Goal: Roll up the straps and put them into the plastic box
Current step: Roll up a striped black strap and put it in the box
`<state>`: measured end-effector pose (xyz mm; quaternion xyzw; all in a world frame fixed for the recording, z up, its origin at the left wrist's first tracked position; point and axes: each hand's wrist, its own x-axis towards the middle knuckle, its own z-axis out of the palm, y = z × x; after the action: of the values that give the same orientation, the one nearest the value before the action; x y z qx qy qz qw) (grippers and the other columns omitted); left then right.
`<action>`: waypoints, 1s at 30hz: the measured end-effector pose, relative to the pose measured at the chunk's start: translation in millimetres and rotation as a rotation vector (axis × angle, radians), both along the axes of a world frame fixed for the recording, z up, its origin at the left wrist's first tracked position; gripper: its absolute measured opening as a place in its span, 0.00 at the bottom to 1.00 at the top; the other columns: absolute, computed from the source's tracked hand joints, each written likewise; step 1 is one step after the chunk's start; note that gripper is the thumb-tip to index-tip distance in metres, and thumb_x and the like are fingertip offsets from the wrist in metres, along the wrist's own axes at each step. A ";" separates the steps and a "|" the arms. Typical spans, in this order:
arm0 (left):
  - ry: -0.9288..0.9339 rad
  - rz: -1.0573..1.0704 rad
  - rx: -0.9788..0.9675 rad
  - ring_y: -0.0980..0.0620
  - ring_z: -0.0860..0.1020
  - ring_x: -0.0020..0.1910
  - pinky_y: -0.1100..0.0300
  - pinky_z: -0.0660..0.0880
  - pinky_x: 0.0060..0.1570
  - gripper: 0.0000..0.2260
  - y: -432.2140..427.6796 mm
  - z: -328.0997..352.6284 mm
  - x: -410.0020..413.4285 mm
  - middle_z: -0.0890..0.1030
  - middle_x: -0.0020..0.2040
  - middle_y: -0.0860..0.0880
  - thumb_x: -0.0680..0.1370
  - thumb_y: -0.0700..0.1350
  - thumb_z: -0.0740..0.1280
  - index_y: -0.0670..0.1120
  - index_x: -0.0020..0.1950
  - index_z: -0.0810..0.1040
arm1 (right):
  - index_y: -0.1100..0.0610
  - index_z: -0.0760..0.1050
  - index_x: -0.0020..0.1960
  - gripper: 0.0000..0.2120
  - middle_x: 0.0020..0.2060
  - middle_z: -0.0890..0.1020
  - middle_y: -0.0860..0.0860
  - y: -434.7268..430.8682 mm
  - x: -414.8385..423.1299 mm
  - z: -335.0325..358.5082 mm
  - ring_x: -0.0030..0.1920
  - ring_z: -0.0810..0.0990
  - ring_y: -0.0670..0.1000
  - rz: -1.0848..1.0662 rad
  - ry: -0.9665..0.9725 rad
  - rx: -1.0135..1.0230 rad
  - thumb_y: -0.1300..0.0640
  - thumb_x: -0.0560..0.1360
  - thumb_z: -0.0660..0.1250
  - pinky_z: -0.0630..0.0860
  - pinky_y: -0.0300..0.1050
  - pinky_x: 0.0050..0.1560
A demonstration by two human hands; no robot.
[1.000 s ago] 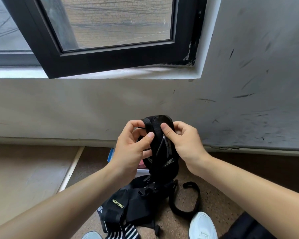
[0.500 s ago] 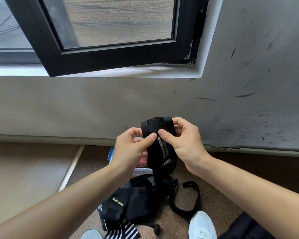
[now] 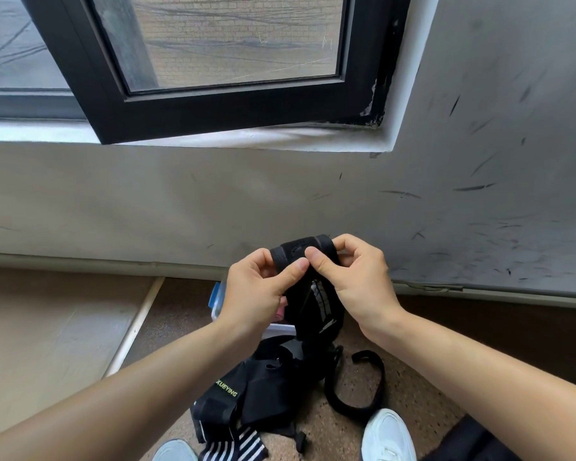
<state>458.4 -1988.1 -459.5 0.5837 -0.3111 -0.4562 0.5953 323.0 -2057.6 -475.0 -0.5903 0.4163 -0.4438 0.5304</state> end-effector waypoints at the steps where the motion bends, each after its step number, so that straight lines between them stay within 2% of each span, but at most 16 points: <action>1: -0.004 0.003 -0.008 0.49 0.86 0.38 0.44 0.83 0.44 0.11 0.1 -0.8 -1.1 0.85 0.38 0.45 0.76 0.39 0.75 0.34 0.50 0.77 | 0.59 0.80 0.45 0.08 0.40 0.87 0.55 0.2 -0.2 -0.2 0.44 0.88 0.57 -0.011 0.006 -0.002 0.56 0.75 0.77 0.84 0.60 0.50; 3: -0.011 -0.003 -0.025 0.47 0.86 0.40 0.44 0.84 0.43 0.12 0.3 -2.3 -2.1 0.85 0.39 0.43 0.76 0.38 0.75 0.31 0.51 0.76 | 0.58 0.80 0.45 0.10 0.39 0.87 0.55 0.0 -0.7 -1.0 0.43 0.88 0.57 -0.033 0.024 -0.009 0.54 0.74 0.78 0.84 0.61 0.49; 6: -0.046 -0.005 -0.037 0.47 0.86 0.40 0.56 0.83 0.35 0.09 -0.3 -5.7 -3.0 0.84 0.39 0.43 0.76 0.37 0.75 0.34 0.47 0.77 | 0.58 0.79 0.43 0.12 0.37 0.87 0.56 -2.5 -1.6 -3.1 0.42 0.87 0.60 -0.064 0.048 -0.032 0.52 0.73 0.79 0.83 0.63 0.47; 7: -0.048 -0.003 -0.020 0.47 0.85 0.39 0.57 0.82 0.34 0.10 -0.8 -6.0 -3.5 0.83 0.38 0.42 0.76 0.39 0.75 0.34 0.45 0.76 | 0.59 0.78 0.43 0.12 0.37 0.86 0.56 -3.4 -1.5 -4.1 0.42 0.86 0.61 -0.064 0.051 -0.042 0.53 0.73 0.79 0.83 0.63 0.47; 11: -0.074 0.029 0.080 0.46 0.76 0.37 0.50 0.75 0.38 0.18 -5.9 -11.5 2.8 0.71 0.37 0.41 0.77 0.49 0.76 0.41 0.38 0.71 | 0.59 0.76 0.43 0.10 0.38 0.85 0.58 -7.1 -1.5 -7.7 0.43 0.84 0.63 -0.025 0.079 -0.119 0.57 0.76 0.76 0.82 0.64 0.47; 12: -0.106 0.039 0.104 0.46 0.75 0.37 0.50 0.74 0.39 0.19 -7.1 -14.0 5.3 0.71 0.37 0.42 0.76 0.50 0.76 0.41 0.38 0.71 | 0.58 0.76 0.43 0.10 0.38 0.85 0.57 -8.5 -2.1 -9.3 0.42 0.84 0.61 -0.012 0.104 -0.147 0.56 0.76 0.75 0.81 0.63 0.47; 14: -0.134 0.053 0.144 0.45 0.77 0.36 0.50 0.77 0.38 0.20 -9.0 -15.7 8.9 0.74 0.37 0.40 0.75 0.51 0.77 0.39 0.37 0.72 | 0.54 0.76 0.44 0.07 0.39 0.86 0.53 -10.5 -3.1 -12.2 0.42 0.86 0.55 0.038 0.156 -0.172 0.55 0.76 0.74 0.82 0.62 0.48; 16: -0.179 0.024 0.182 0.44 0.82 0.37 0.50 0.82 0.38 0.23 -10.7 -13.8 13.2 0.82 0.37 0.38 0.76 0.51 0.75 0.31 0.39 0.75 | 0.51 0.78 0.48 0.05 0.42 0.87 0.50 -13.3 -4.3 -12.8 0.45 0.87 0.51 0.093 0.192 -0.160 0.55 0.75 0.74 0.83 0.60 0.52; 17: -0.258 -0.015 0.216 0.47 0.84 0.38 0.54 0.82 0.37 0.23 -11.4 -11.0 16.0 0.85 0.38 0.40 0.77 0.53 0.74 0.32 0.40 0.80 | 0.50 0.78 0.49 0.05 0.43 0.87 0.50 -16.1 -5.6 -10.8 0.46 0.87 0.50 0.111 0.208 -0.156 0.55 0.75 0.74 0.83 0.59 0.53; 19: -0.551 -0.075 0.293 0.50 0.85 0.39 0.56 0.79 0.41 0.22 -14.4 -7.2 25.6 0.86 0.34 0.49 0.74 0.62 0.71 0.43 0.35 0.85 | 0.52 0.81 0.50 0.05 0.43 0.88 0.52 -23.9 -10.0 -0.5 0.47 0.87 0.52 0.178 0.242 -0.132 0.59 0.75 0.74 0.83 0.56 0.55; 21: -0.779 -0.016 0.306 0.52 0.83 0.37 0.53 0.79 0.45 0.24 -18.8 -6.2 37.9 0.83 0.29 0.54 0.68 0.68 0.70 0.47 0.32 0.82 | 0.56 0.82 0.51 0.05 0.44 0.87 0.55 -33.3 -17.5 14.2 0.45 0.87 0.51 0.307 0.298 -0.102 0.63 0.76 0.74 0.83 0.46 0.52; 22: -0.783 -0.006 0.246 0.52 0.82 0.36 0.51 0.79 0.45 0.23 -21.7 -7.4 43.5 0.82 0.28 0.54 0.65 0.68 0.71 0.48 0.32 0.81 | 0.56 0.82 0.52 0.06 0.44 0.87 0.56 -37.4 -21.8 21.2 0.43 0.86 0.48 0.378 0.333 -0.102 0.63 0.77 0.74 0.81 0.41 0.49; 23: -0.724 -0.018 0.165 0.51 0.80 0.35 0.49 0.80 0.44 0.21 -25.3 -8.9 47.8 0.81 0.29 0.54 0.64 0.66 0.73 0.49 0.34 0.80 | 0.56 0.83 0.52 0.06 0.44 0.87 0.57 -40.7 -26.0 26.9 0.42 0.85 0.46 0.439 0.367 -0.113 0.63 0.76 0.74 0.80 0.38 0.47; 25: -0.598 -0.147 0.047 0.53 0.80 0.40 0.50 0.79 0.47 0.13 -31.0 -9.1 50.8 0.83 0.39 0.55 0.65 0.59 0.75 0.53 0.43 0.82 | 0.55 0.83 0.53 0.07 0.44 0.87 0.57 -45.7 -32.2 34.0 0.43 0.83 0.45 0.520 0.416 -0.145 0.61 0.75 0.76 0.80 0.39 0.48; 28: -0.588 -0.432 -0.004 0.59 0.78 0.60 0.59 0.76 0.59 0.21 -34.4 -6.2 46.4 0.82 0.59 0.59 0.67 0.51 0.71 0.58 0.61 0.80 | 0.56 0.82 0.54 0.11 0.46 0.85 0.60 -49.0 -37.1 37.5 0.43 0.83 0.49 0.603 0.469 -0.182 0.60 0.74 0.78 0.80 0.45 0.50; 30: -0.569 -0.586 0.000 0.60 0.75 0.65 0.63 0.73 0.63 0.24 -34.8 -8.6 41.4 0.79 0.64 0.59 0.65 0.51 0.71 0.61 0.62 0.79 | 0.54 0.82 0.55 0.12 0.46 0.86 0.59 -48.8 -39.8 40.3 0.44 0.84 0.53 0.645 0.506 -0.187 0.58 0.73 0.79 0.81 0.47 0.51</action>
<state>499.7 -2022.8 -468.1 0.5731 -0.6166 -0.4269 0.3303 283.2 -2106.4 -434.8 -0.8264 0.2850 -0.1319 0.4674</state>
